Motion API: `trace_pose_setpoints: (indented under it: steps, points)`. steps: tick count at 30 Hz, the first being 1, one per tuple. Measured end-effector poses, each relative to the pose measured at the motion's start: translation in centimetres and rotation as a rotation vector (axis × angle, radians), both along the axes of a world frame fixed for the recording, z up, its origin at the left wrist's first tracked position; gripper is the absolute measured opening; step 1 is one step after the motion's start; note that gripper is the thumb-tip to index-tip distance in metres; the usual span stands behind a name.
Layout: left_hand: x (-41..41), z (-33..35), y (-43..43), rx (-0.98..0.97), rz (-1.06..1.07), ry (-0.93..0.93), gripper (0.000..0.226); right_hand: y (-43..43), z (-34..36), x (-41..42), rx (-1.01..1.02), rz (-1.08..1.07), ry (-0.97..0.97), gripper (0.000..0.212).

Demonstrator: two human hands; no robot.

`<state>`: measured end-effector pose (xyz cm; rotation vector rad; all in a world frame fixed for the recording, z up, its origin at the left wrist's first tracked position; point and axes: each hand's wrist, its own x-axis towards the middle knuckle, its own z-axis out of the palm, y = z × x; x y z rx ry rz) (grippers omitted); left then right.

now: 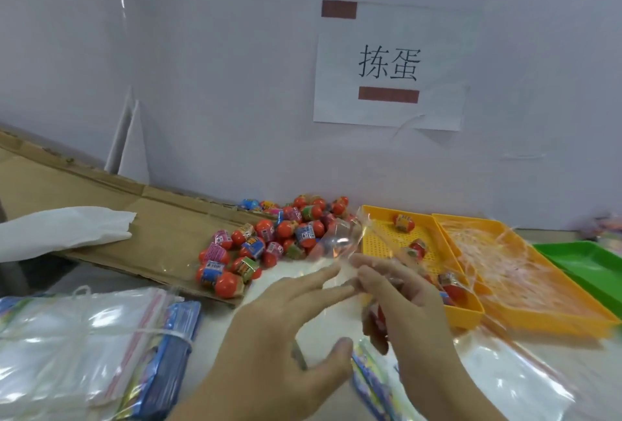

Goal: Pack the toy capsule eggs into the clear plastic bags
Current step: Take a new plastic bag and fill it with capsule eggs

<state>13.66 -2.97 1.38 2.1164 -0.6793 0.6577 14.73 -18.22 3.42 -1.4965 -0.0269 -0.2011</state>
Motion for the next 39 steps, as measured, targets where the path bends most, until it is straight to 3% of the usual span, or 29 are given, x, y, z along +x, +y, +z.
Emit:
trace_pose_setpoints:
  steps: [3,5,7,8,10,12,15,17,19,22,25,27,31,36,39]
  points:
    - [0.8,-0.2,1.0,-0.312,0.025,0.183,0.035,-2.5,1.0,0.8,-0.032,0.173,0.004,0.018]
    - [1.8,0.0,1.6,-0.429,0.034,0.372,0.054,-3.4,1.4,1.2,-0.002,0.401,0.055,0.014]
    - [2.3,0.3,1.8,-0.505,-0.152,0.692,0.077,-3.8,1.3,1.3,-0.057,0.550,0.092,0.015]
    - [2.5,0.2,1.9,-0.540,-0.246,0.818,0.074,-3.8,1.2,1.2,-0.113,0.583,0.105,0.014]
    - [2.7,0.0,1.9,-0.615,-0.325,0.920,0.047,-3.4,1.3,0.9,-0.219,0.549,0.134,0.020]
    - [2.6,-0.2,1.5,-0.711,-0.274,0.918,0.035,-2.9,1.6,1.4,-0.196,0.368,0.157,0.030]
    - [2.7,-0.6,1.2,-0.801,-0.166,0.846,0.019,-3.1,2.4,1.8,0.263,-0.001,0.058,0.042]
    - [2.6,-0.7,0.8,-0.829,-0.127,0.808,0.013,-3.4,2.6,1.5,0.421,-0.052,-0.168,0.051]
    - [2.4,-0.9,0.4,-0.816,-0.089,0.754,0.013,-3.6,2.4,1.2,0.421,-0.043,-0.288,0.047]
    - [2.0,-0.8,-0.2,-0.768,-0.073,0.655,0.014,-3.0,1.9,0.5,0.079,-0.039,-0.469,0.029]
    - [1.6,-0.7,-0.6,-0.726,-0.105,0.593,0.020,-2.3,1.0,0.2,-0.459,-0.140,-0.592,0.032]
    - [1.4,-0.7,-0.7,-0.703,-0.134,0.567,0.023,-1.8,0.5,0.2,-0.634,-0.189,-0.583,0.029]
    - [1.0,-0.4,-0.8,-0.683,-0.169,0.557,0.033,-1.6,0.3,0.4,-0.797,-0.272,-0.652,0.025]
    - [0.8,-0.1,-0.7,-0.701,-0.239,0.615,0.022,-1.6,0.3,0.4,-0.717,-0.196,-0.603,0.024]
    - [0.9,0.0,-0.7,-0.817,-0.299,0.703,0.038,-1.4,0.1,0.4,-0.723,-0.169,-0.568,0.020]
